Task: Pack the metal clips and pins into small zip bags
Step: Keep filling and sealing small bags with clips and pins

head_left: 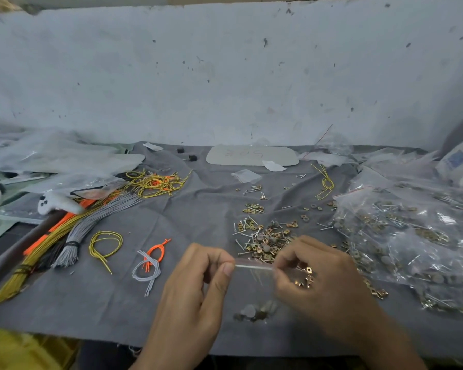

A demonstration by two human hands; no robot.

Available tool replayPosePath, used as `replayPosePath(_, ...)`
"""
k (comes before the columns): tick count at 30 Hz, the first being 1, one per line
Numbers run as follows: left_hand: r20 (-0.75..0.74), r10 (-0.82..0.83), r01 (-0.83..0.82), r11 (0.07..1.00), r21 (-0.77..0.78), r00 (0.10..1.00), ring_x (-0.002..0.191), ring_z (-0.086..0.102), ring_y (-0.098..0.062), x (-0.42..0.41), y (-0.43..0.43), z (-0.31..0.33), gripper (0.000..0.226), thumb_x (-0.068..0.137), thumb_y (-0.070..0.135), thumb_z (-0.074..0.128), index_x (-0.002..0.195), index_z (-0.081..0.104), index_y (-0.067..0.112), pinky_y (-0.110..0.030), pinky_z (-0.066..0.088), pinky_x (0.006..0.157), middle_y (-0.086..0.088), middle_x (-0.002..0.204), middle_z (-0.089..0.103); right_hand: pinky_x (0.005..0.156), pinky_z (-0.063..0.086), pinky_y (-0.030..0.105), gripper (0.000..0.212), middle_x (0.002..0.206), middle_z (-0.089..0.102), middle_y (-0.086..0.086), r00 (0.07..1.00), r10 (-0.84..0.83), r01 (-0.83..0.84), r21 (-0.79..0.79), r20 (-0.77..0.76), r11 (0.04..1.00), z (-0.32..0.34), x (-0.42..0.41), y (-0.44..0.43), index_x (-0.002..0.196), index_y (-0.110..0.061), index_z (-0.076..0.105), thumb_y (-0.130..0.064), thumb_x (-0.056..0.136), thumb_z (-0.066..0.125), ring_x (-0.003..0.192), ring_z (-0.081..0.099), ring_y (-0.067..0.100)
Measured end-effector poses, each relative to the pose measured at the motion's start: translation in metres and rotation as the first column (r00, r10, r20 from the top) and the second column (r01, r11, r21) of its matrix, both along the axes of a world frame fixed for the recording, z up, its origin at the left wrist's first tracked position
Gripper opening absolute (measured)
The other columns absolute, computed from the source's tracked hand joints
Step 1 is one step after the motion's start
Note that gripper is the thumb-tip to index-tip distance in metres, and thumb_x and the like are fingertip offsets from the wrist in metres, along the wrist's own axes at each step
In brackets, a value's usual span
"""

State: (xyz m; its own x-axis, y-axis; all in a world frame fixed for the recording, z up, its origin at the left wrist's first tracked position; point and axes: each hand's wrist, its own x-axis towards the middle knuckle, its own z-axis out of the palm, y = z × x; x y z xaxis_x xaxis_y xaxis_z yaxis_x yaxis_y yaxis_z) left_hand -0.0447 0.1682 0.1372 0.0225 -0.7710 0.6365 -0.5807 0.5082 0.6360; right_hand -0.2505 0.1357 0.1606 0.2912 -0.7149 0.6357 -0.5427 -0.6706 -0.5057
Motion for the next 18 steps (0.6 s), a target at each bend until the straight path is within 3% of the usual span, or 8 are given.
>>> replayPosePath(6,-0.036,-0.005,0.008,0.998,0.059,0.999,0.073,0.052,-0.009,0.002,0.003,-0.01,0.012,0.098,0.042,0.051,0.092,0.059,0.035,-0.011,0.036,0.064,0.013,0.082,0.049,0.064,0.042,0.008,0.003,0.077,0.061,-0.018,0.999,-0.024,0.024,-0.011,-0.039,1.0,-0.014,-0.02,0.003,0.071,-0.031,0.062,-0.03,0.074,0.061,0.072,0.06,0.001)
replayPosePath(11,-0.073,-0.028,0.033,0.997,0.068,0.997,0.07,0.051,-0.009,0.0,-0.001,-0.014,0.013,0.098,0.044,0.051,0.091,0.058,0.036,-0.01,0.036,0.063,0.008,0.083,0.05,0.064,0.043,0.012,0.026,0.077,0.062,-0.019,0.992,-0.088,0.087,-0.01,-0.09,0.996,-0.021,-0.029,0.003,0.072,-0.034,0.062,-0.015,0.073,0.078,0.071,0.061,0.0)
replayPosePath(16,-0.124,-0.036,0.048,0.994,0.096,0.992,0.063,0.047,-0.006,0.0,-0.012,-0.029,0.021,0.095,0.051,0.051,0.094,0.061,0.033,-0.014,0.036,0.06,0.011,0.078,0.049,0.068,0.044,0.016,0.006,0.086,0.062,-0.022,0.988,-0.04,0.05,0.068,-0.149,0.996,-0.021,-0.037,0.002,0.08,-0.036,0.064,-0.034,0.084,0.068,0.078,0.061,0.0)
replayPosePath(18,-0.153,-0.053,0.069,0.992,0.103,0.987,0.06,0.045,-0.002,-0.005,-0.019,-0.036,0.023,0.092,0.053,0.052,0.094,0.062,0.033,-0.013,0.035,0.058,0.014,0.074,0.047,0.067,0.044,0.015,0.01,0.088,0.062,-0.022,0.986,-0.052,0.067,0.088,-0.161,0.994,-0.018,-0.048,-0.001,0.08,-0.037,0.064,-0.043,0.088,0.066,0.079,0.06,0.001)
